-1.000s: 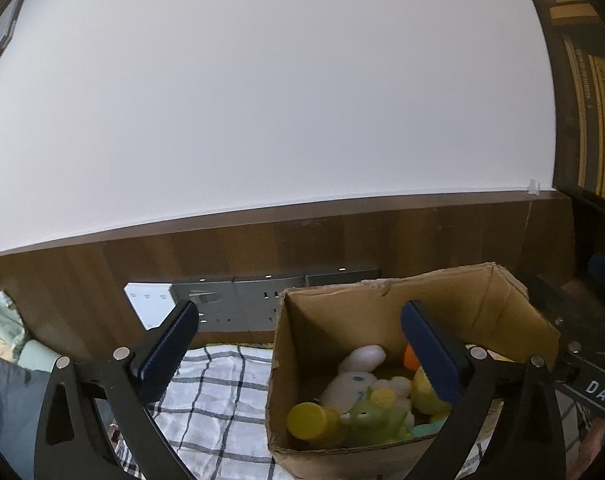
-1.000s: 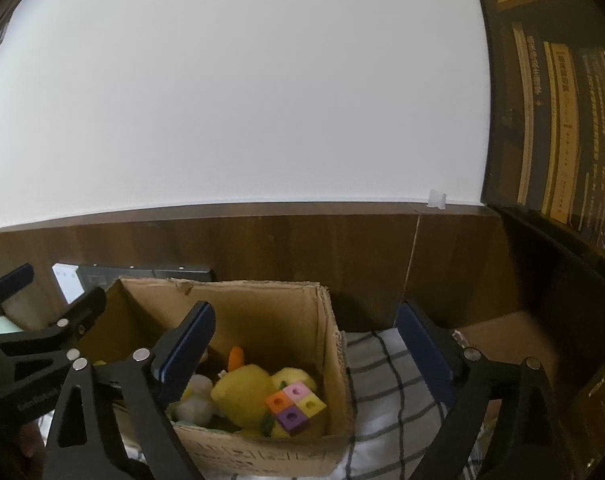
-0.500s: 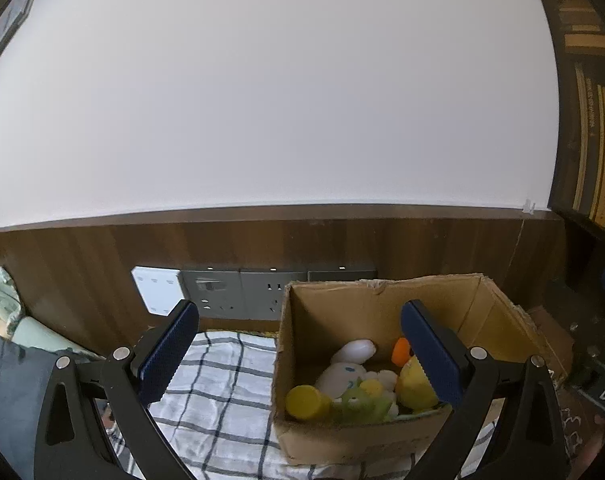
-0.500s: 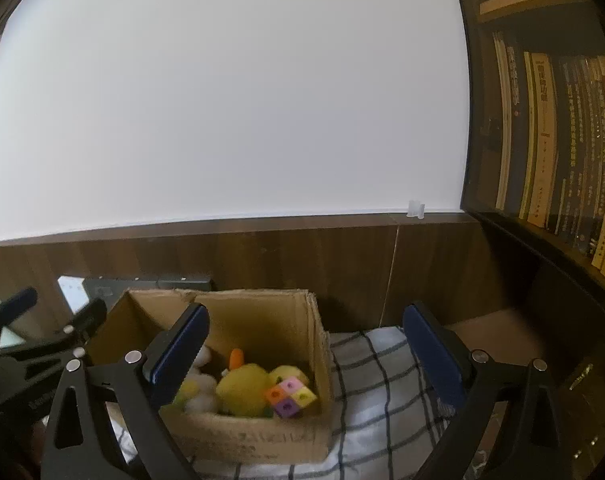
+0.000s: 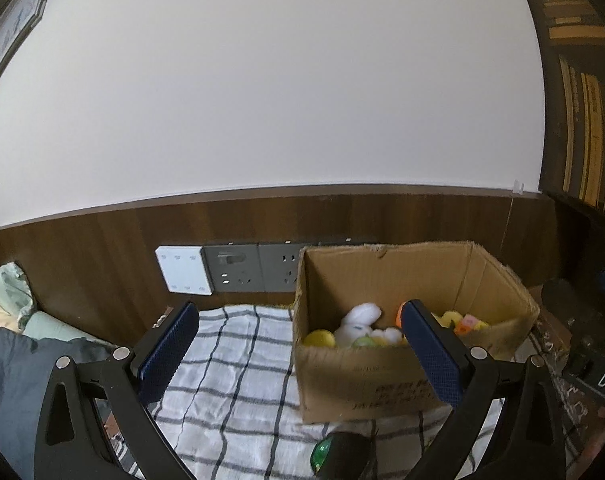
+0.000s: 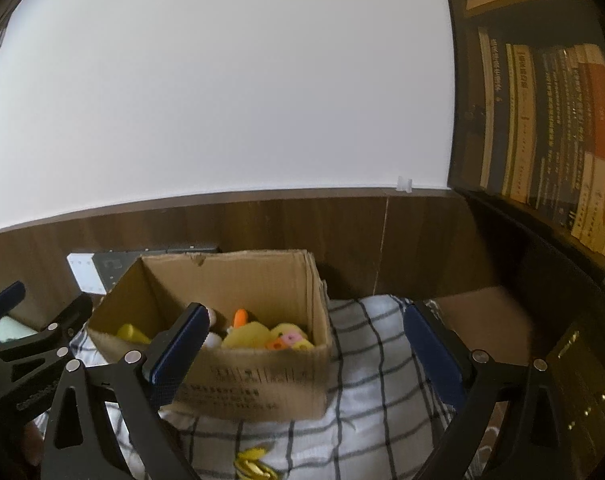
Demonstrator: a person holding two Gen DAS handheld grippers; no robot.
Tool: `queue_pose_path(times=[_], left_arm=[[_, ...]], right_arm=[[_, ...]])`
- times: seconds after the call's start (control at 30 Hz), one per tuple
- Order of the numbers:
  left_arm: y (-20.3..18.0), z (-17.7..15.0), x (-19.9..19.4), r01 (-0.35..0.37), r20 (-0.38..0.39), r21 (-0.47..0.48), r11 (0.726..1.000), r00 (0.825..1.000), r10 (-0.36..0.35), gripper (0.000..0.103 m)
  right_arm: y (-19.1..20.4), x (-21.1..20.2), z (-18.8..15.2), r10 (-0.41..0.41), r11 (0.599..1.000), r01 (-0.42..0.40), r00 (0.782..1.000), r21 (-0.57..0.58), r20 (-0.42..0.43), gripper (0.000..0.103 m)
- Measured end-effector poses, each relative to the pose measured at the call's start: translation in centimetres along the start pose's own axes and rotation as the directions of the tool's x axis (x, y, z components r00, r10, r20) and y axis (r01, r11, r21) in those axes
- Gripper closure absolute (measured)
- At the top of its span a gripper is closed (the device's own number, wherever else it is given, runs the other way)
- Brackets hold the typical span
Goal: Organize objects
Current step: 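Move the left tool to the black ball while the right tool approaches the yellow-black toy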
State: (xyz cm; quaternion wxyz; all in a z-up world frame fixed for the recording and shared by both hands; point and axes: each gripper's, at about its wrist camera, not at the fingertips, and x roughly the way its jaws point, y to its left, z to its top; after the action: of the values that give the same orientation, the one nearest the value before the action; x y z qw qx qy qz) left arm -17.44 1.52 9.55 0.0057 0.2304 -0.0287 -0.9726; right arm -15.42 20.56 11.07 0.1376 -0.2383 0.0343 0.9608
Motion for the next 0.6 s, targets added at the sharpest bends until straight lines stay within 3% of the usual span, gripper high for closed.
queue_pose_path(times=[0.6], left_arm=[[-0.5,-5.5,-0.7,0.004,-0.077,0.047,0.999,0.997,0.0,0.0]], right_arm=[[-0.6,-0.7,-5.2,0.001,1.0,-0.001,0.999,0.002,-0.049,0.005]])
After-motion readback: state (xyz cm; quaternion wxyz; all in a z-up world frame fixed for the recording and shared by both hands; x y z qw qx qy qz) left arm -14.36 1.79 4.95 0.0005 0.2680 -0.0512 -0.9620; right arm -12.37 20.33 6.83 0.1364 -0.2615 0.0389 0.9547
